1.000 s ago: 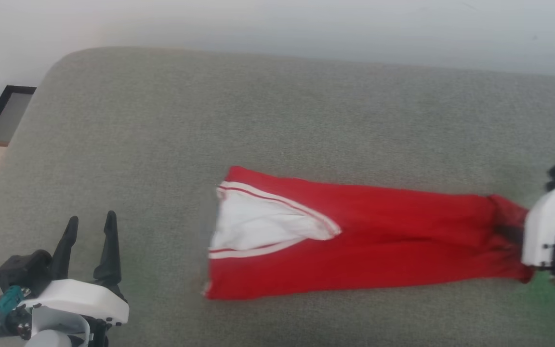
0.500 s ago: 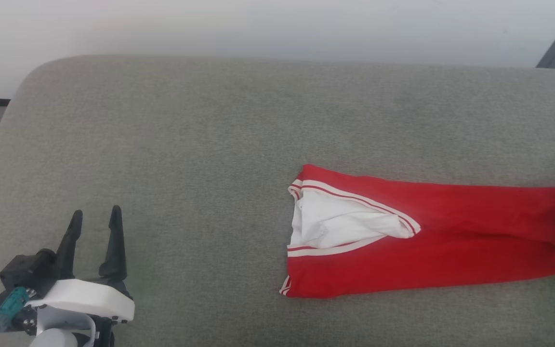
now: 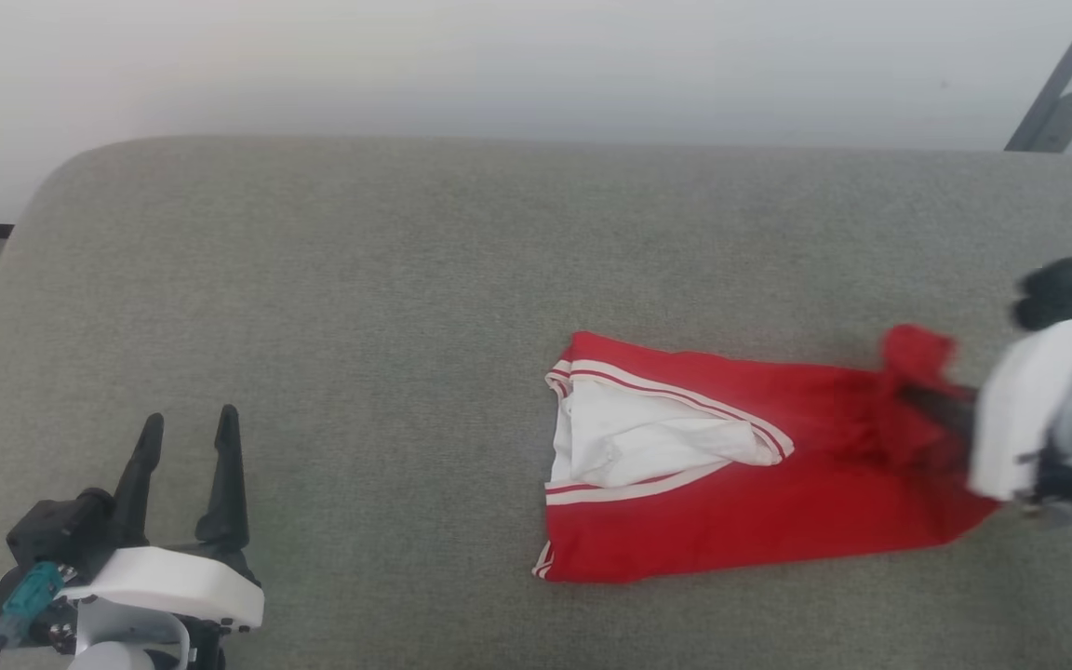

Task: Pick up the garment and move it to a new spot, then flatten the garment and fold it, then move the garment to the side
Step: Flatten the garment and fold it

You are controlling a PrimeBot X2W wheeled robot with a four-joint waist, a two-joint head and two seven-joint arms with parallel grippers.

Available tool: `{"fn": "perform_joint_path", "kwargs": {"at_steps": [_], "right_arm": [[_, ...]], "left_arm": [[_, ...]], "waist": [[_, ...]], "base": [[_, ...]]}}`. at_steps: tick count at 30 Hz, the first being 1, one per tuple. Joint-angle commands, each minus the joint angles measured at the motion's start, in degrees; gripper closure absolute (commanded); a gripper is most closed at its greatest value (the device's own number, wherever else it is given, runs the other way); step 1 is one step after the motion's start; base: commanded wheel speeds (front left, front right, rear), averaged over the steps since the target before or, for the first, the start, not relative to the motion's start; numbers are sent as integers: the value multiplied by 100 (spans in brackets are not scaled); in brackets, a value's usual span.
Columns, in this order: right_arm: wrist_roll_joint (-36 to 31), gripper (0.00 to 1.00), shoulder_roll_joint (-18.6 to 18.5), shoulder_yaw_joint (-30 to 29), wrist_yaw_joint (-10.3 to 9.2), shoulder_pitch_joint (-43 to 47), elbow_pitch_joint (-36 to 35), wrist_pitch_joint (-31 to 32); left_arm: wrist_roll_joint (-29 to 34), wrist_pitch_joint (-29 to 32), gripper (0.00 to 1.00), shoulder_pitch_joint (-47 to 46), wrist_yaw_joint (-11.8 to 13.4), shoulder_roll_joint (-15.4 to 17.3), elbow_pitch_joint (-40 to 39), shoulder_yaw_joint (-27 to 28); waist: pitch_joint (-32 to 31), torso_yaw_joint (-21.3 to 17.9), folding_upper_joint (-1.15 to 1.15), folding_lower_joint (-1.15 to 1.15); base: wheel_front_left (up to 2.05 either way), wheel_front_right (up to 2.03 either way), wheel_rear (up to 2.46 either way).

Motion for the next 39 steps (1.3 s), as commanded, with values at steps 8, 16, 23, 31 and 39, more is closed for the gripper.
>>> {"fn": "perform_joint_path", "kwargs": {"at_steps": [8,16,23,31,39], "right_arm": [[-387,100,755,651,0,-175,-218,-7],[-740,100,1353,1186,1,-574,535,-346],[-985,73,1580,1639,1,-868,1361,-650],[-658,0,1480,2067,1,-1093,1484,-845],[-411,0,1061,2055,1,-1097,974,-1135]], "left_arm": [[104,-24,0,-88,-134,-91,104,-142],[96,-24,0,-386,-283,-208,340,-325],[123,-25,0,-523,-386,-315,498,-291],[159,-24,0,-409,-483,-313,519,-81],[183,-25,0,-199,-502,-231,457,155]], "waist": [[-118,363,0,0],[-116,778,0,0],[-134,959,0,0],[-224,823,0,0],[-379,444,0,0]], "base": [[0,0,0],[0,0,0],[0,0,0],[0,0,0],[0,0,0]]}}
